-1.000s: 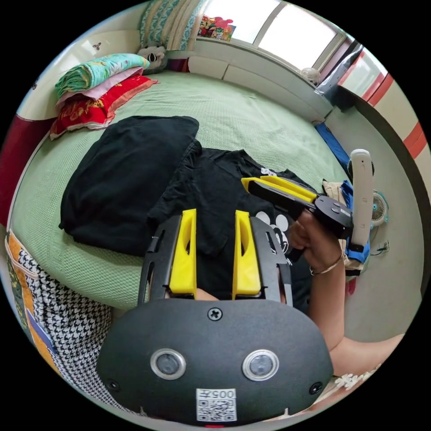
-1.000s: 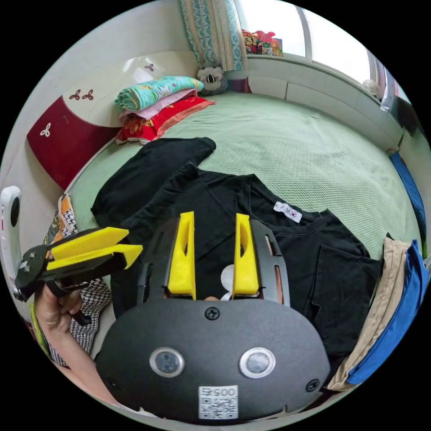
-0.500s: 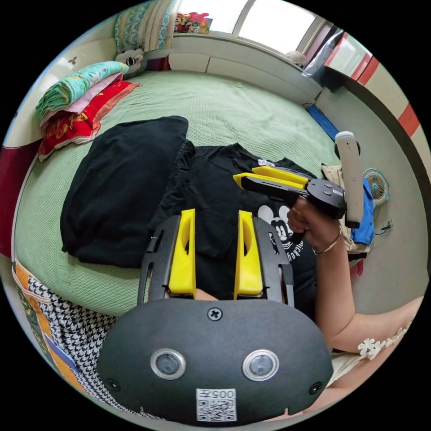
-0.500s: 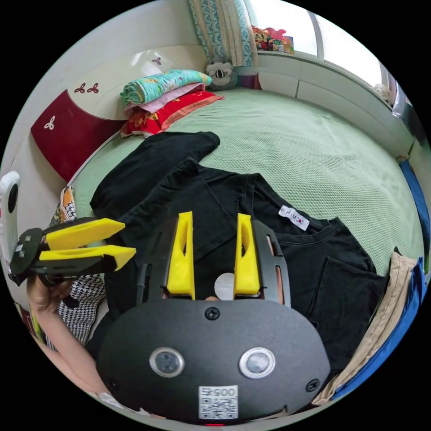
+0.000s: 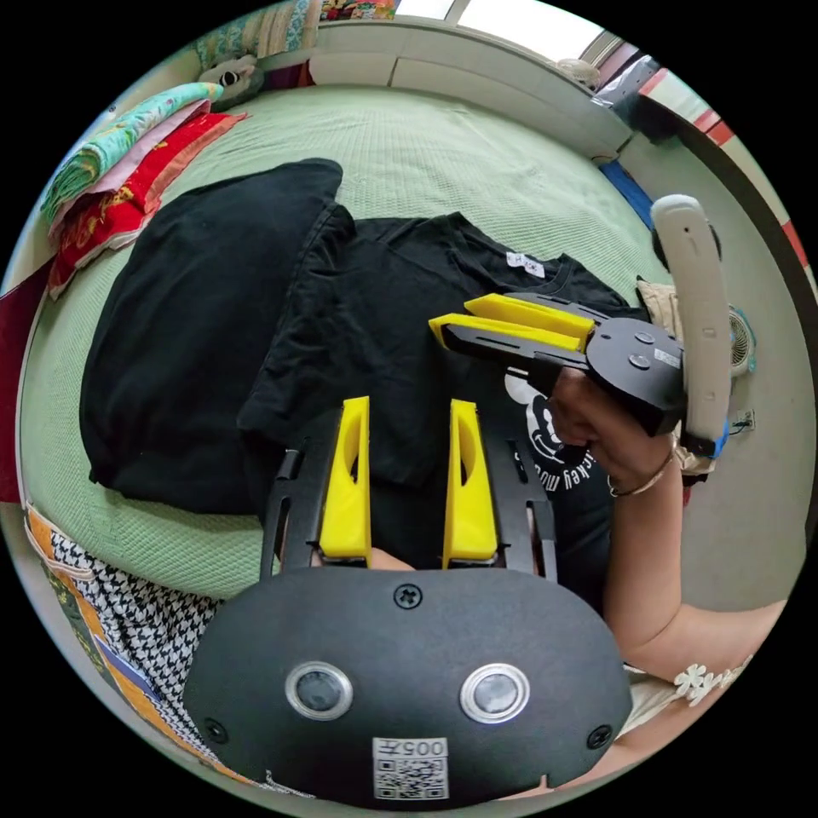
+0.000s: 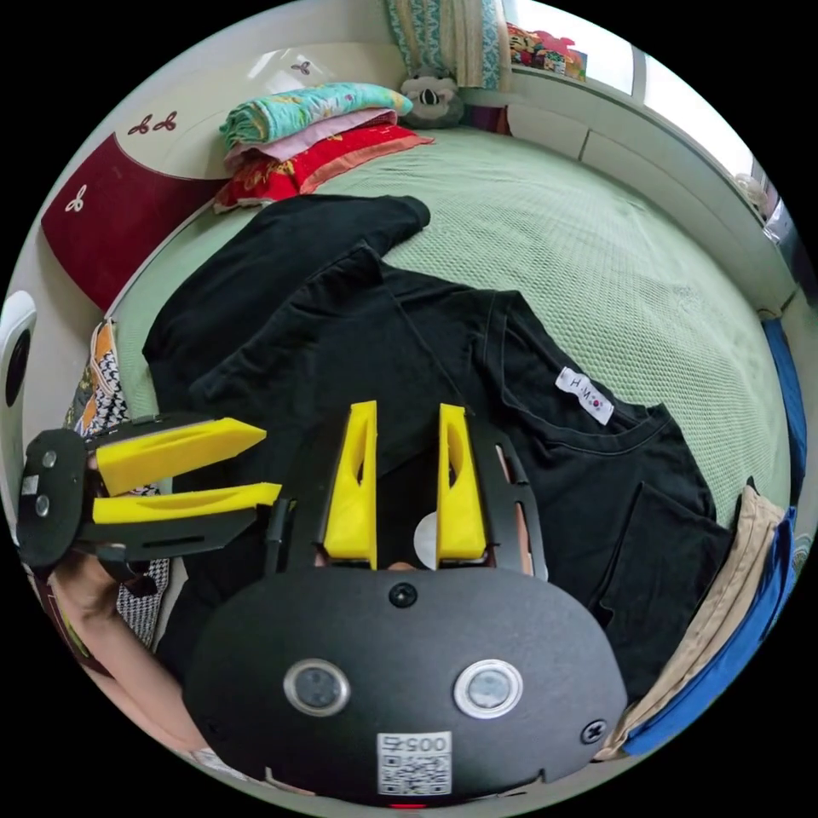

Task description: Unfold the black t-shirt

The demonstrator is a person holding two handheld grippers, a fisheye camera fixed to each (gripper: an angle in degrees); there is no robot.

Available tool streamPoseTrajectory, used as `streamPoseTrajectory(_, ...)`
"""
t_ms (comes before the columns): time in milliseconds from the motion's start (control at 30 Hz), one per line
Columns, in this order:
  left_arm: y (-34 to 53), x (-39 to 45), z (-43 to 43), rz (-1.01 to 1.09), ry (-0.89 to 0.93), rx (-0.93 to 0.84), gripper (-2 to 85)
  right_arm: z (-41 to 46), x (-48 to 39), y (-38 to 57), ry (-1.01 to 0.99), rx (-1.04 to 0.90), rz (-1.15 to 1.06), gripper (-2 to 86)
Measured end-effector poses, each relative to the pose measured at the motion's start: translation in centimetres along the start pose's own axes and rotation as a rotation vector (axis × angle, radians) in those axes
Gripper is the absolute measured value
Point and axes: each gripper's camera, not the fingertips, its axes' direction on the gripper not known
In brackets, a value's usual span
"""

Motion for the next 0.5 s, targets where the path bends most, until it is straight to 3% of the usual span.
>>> streamPoseTrajectory(167, -1.8, -0.1, 1.2, -0.040, -0.060, -0.053, 9.4, -0.5, 1.2, -0.5, -0.015, 0.031, 0.044, 0.2)
streamPoseTrajectory(500, -3.6, -0.8, 0.7, -0.079, -0.030, 0.022, 2.5, -3.0, 2.9, -0.1, -0.175, 0.203, 0.045, -0.9)
